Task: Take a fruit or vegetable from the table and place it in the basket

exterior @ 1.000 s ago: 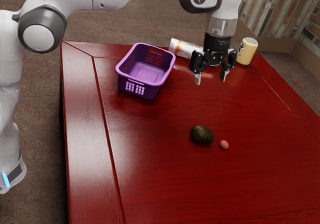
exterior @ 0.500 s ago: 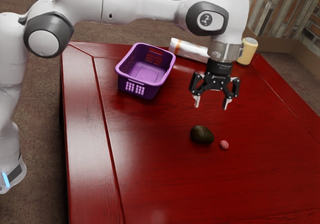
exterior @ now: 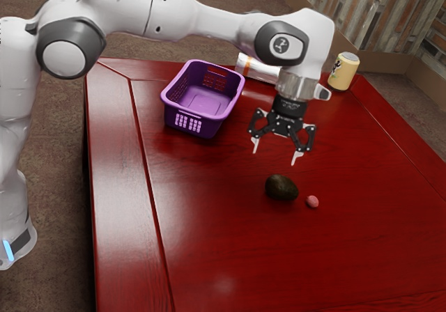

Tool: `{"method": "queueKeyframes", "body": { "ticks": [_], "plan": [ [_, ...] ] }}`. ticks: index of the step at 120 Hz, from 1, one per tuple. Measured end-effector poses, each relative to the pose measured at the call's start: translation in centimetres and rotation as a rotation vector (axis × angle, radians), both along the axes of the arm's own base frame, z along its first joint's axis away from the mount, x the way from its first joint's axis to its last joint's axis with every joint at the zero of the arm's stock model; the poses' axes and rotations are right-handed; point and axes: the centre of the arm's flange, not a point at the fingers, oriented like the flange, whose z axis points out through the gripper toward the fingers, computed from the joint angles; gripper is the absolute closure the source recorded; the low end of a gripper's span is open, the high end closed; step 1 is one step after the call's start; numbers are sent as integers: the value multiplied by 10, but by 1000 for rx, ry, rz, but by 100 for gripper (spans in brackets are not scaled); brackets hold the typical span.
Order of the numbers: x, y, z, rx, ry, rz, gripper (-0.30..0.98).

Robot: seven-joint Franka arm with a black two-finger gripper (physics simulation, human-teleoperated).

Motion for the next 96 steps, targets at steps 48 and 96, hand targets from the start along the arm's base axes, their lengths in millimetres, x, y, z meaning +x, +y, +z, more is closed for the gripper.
{"method": "queueKeyframes", "body": {
  "ticks": [48, 96],
  "plan": [
    [7, 3, -10, 42, -124, -433, 0],
    [7, -2, -25, 22, -283, -1051, 0]
  ]
}}
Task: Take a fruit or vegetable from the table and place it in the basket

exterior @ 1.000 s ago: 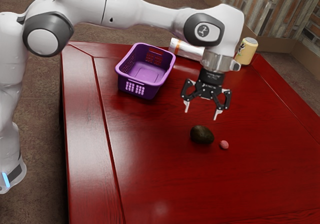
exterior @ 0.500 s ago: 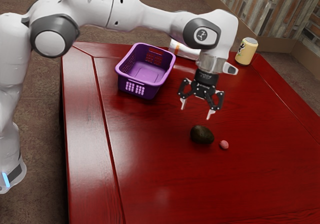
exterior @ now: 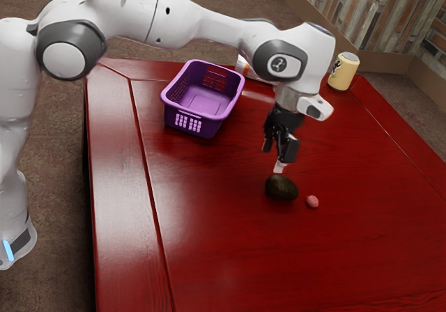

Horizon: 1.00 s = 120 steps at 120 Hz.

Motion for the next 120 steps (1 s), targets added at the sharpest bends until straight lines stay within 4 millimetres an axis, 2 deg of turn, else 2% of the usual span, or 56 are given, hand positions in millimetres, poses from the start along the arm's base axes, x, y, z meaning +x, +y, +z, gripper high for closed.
{"method": "queueKeyframes", "body": {
  "ticks": [17, 30, 43, 50, 57, 68, 85, 120],
  "plan": [
    [0, -26, -24, -23, -1, -223, 0],
    [-17, -19, -31, -40, -15, -321, 0],
    [-18, -17, -31, -44, -55, -409, 0],
    [-15, -6, -32, -42, -73, -434, 0],
    [-10, 15, -34, -41, -86, -441, 0],
    [0, 34, -43, -42, -93, -469, 1],
    [22, 24, -46, -43, -142, -565, 2],
    [36, 17, -64, -70, -200, -691, 3]
  ]
}}
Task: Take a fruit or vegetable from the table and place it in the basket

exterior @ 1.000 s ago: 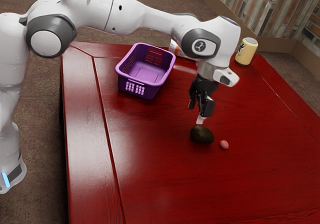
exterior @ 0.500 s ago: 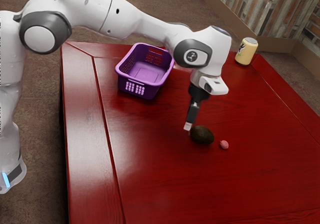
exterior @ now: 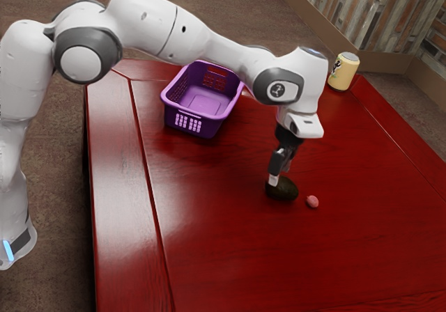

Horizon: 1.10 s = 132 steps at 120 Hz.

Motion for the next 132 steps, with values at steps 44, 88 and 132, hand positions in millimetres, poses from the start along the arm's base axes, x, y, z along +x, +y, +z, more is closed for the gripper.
{"method": "queueKeyframes", "body": {
  "ticks": [44, 88, 132],
  "plan": [
    [11, -4, -7, -18, -51, -86, 5],
    [8, -6, -31, -41, -39, -116, 5],
    [12, -6, -45, -104, -42, -99, 17]
  ]
}}
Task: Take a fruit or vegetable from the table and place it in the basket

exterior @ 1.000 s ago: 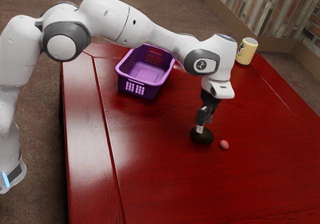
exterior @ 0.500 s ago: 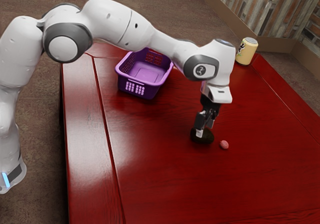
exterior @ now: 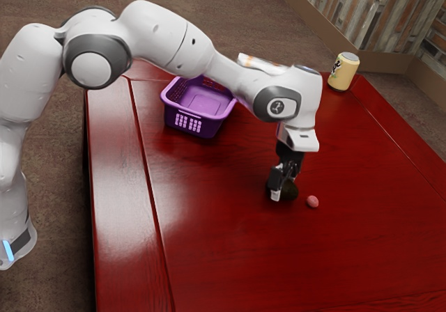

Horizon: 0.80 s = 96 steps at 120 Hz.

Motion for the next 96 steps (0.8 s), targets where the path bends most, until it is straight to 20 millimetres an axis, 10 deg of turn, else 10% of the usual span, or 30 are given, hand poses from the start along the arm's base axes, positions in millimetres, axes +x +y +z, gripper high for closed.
{"method": "queueKeyframes", "body": {
  "ticks": [34, 54, 75, 96],
  "plan": [
    [1, 4, 3, -57, -15, 43, 34],
    [-18, 26, 65, -53, -105, 93, 35],
    [-83, 131, 148, -47, -208, 287, 34],
    [-115, 256, 152, -33, -212, 519, 34]
  ]
}}
